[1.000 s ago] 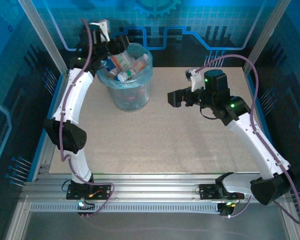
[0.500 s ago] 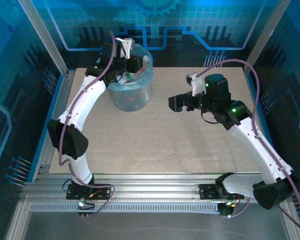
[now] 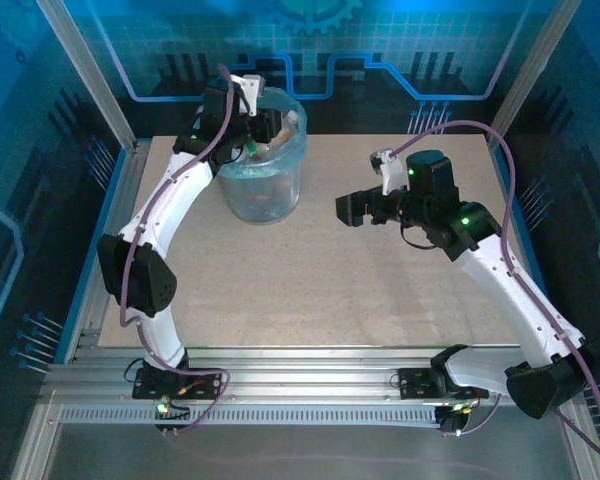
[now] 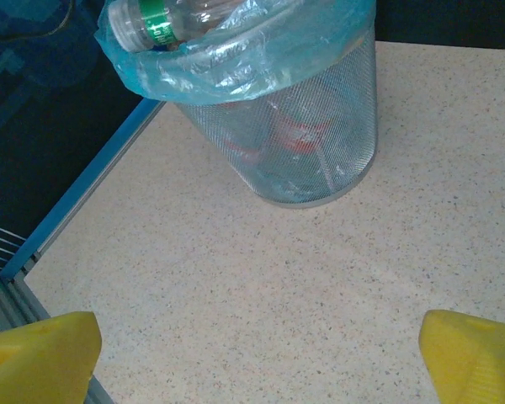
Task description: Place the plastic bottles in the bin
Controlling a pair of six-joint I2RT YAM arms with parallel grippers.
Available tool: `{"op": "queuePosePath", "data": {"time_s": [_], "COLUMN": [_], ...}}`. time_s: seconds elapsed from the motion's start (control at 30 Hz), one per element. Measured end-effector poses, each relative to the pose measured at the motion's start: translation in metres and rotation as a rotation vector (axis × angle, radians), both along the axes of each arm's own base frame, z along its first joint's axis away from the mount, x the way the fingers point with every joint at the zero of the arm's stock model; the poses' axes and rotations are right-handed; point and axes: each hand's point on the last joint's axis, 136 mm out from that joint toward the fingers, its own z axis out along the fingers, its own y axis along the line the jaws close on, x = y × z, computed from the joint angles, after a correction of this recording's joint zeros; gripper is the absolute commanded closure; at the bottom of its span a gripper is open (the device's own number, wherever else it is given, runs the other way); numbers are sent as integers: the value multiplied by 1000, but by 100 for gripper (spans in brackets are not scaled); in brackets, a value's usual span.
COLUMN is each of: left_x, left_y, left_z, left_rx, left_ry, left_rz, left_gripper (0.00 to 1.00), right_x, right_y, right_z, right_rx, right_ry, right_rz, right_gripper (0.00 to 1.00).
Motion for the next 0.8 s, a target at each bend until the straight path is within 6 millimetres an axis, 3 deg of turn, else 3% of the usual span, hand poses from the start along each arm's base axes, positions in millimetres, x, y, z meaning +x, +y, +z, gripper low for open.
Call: {"op": "queuePosePath", "data": {"time_s": [0.13, 0.43, 0.57, 0.67, 0.8], "left_x": [14, 12, 4, -13, -62], "left_y": [8, 3, 3, 9, 40], "left_z": [-18, 0, 27, 63, 125], "left_rx": [4, -43, -78, -96, -120], "left_ry": [19, 15, -28, -93, -238], "left_rz": [20, -3, -5, -1, 50], "left_gripper": [56, 47, 42, 40, 40], "right_x": [4, 7, 8, 11, 17], "right_y": [2, 7, 4, 0, -7], "right_z": [-6, -6, -3, 4, 11], "right_rx": [-10, -21, -35, -51, -62], "right_ry": [21, 30, 14, -12, -39], "right_rz": [-1, 3, -9, -28, -60], "right_gripper": [2, 2, 2, 2, 4]}}
